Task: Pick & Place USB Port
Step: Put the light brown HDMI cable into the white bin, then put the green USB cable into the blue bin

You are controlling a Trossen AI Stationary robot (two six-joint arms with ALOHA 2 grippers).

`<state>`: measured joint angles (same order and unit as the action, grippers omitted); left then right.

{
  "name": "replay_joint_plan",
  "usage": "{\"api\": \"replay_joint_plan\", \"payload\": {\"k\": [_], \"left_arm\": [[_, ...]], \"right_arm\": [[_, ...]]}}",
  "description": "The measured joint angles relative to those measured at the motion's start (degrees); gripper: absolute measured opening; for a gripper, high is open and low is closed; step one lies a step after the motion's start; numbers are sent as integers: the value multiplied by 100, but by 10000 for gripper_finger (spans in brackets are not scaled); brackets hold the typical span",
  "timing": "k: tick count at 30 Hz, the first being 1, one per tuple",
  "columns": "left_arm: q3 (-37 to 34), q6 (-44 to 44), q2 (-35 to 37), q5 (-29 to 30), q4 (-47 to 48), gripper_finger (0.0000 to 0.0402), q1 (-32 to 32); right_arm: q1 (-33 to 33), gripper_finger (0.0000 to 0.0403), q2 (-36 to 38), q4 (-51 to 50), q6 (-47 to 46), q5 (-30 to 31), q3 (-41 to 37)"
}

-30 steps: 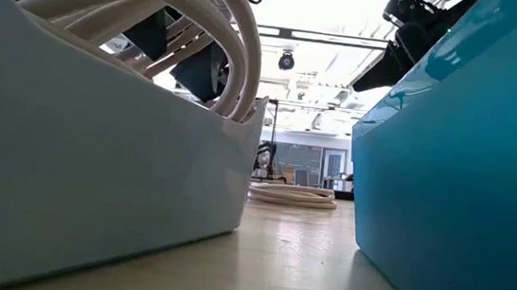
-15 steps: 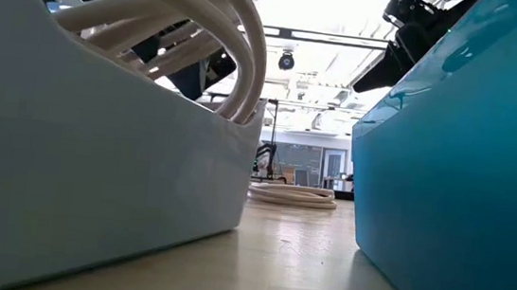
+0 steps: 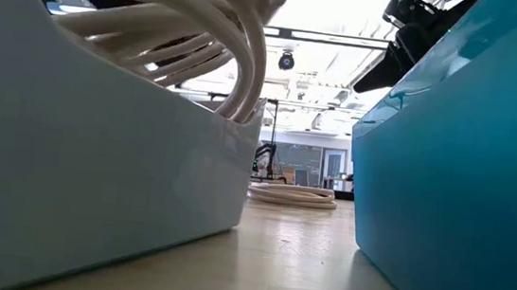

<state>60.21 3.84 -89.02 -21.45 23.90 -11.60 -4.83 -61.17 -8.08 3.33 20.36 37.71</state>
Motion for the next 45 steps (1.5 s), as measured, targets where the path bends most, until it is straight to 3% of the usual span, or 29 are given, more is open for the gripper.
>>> {"api": "replay_joint_plan", "payload": {"k": [5,11,22,28,45], "left_arm": [[12,41,222,208,221,223,0],[15,57,604,1008,575,223,0],[19,781,1011,3640,1124,223,-2],[13,1009,1030,4454,1639,223,-2],[15,1226,1025,4317,1822,223,0]], "right_arm": [[1,232,0,-4,-33,2,2],[1,232,0,-12,-36,-42,4],[1,232,0,8,-39,-144,4],[1,232,0,-18,-39,-144,4],[1,232,0,-34,-37,-146,4]]}}
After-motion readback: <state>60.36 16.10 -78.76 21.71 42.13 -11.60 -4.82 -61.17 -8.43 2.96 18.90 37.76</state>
